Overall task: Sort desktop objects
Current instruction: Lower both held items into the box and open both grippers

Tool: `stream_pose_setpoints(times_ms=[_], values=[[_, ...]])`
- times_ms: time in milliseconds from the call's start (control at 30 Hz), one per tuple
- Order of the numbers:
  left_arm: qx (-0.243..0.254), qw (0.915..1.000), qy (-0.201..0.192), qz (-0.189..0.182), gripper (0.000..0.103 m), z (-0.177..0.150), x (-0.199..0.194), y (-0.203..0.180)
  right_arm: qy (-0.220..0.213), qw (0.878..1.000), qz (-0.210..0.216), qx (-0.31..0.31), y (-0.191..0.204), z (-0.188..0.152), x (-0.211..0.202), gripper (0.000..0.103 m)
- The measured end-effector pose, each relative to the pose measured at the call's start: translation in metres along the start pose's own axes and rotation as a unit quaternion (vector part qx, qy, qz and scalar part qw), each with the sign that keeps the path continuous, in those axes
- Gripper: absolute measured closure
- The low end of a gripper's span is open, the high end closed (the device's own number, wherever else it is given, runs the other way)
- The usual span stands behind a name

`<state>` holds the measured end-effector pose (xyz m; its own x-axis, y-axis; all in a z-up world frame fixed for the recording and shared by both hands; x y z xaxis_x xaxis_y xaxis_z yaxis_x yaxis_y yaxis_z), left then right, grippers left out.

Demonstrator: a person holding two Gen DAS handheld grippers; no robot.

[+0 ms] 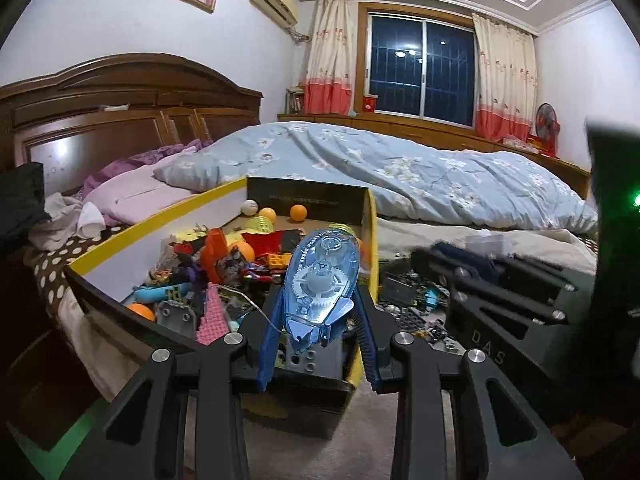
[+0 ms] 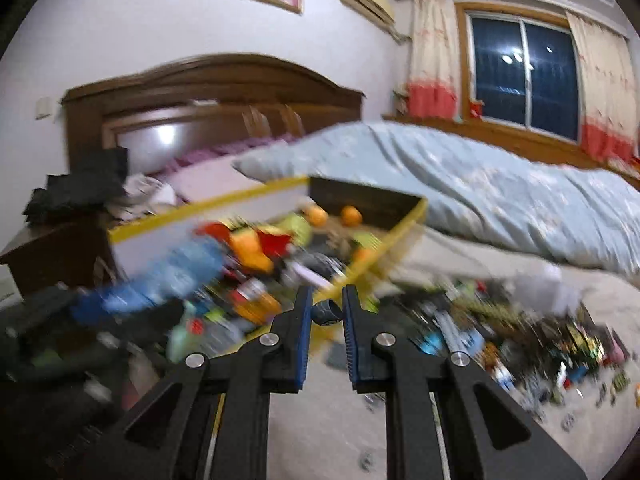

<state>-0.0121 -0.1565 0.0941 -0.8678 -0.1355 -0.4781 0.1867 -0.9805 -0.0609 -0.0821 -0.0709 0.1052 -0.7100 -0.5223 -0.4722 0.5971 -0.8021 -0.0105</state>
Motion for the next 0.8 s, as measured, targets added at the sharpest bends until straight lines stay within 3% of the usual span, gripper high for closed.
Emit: stream_pose_setpoints(times_ms=[267, 367, 533, 733, 800], values=[[-0.005, 0.9975, -0.027, 0.066, 0.068, 0.005, -0.004, 0.032, -0.007, 0.999, 0.035, 0.012, 0.035, 0.015, 0.02, 0.089], [-0.016, 0.9969, -0.024, 0.073, 0.068, 0.003, -0.002, 0.045, -0.01, 0.999, 0.052, 0.006, 0.045, 0.015, 0.026, 0.089], [-0.037, 0.9943, -0.031, 0.095, 0.068, -0.003, 0.002, 0.067, -0.023, 0.997, 0.066, -0.041, 0.069, 0.011, 0.036, 0.089], [-0.022, 0.9948, 0.005, 0.1, 0.068, -0.002, 0.037, 0.069, 0.021, 0.997, 0.061, -0.029, 0.062, 0.001, 0.068, 0.088], [-0.006, 0.9933, 0.034, 0.11, 0.068, -0.003, 0.052, 0.068, 0.061, 0.995, 0.072, -0.033, 0.057, -0.005, 0.089, 0.087]])
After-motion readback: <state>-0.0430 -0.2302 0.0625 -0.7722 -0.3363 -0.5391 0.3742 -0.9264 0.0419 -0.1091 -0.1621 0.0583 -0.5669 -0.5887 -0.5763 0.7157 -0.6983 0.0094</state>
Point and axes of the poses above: each gripper's, at about its wrist camera, not at the fingertips, and x roughly the way its jaws point, y to its left, z to its top, the point moved 7 cm from there along x, roughly the way its jaws point, and after that the axes turned 5 degrees about y, right-handed, at the moved point
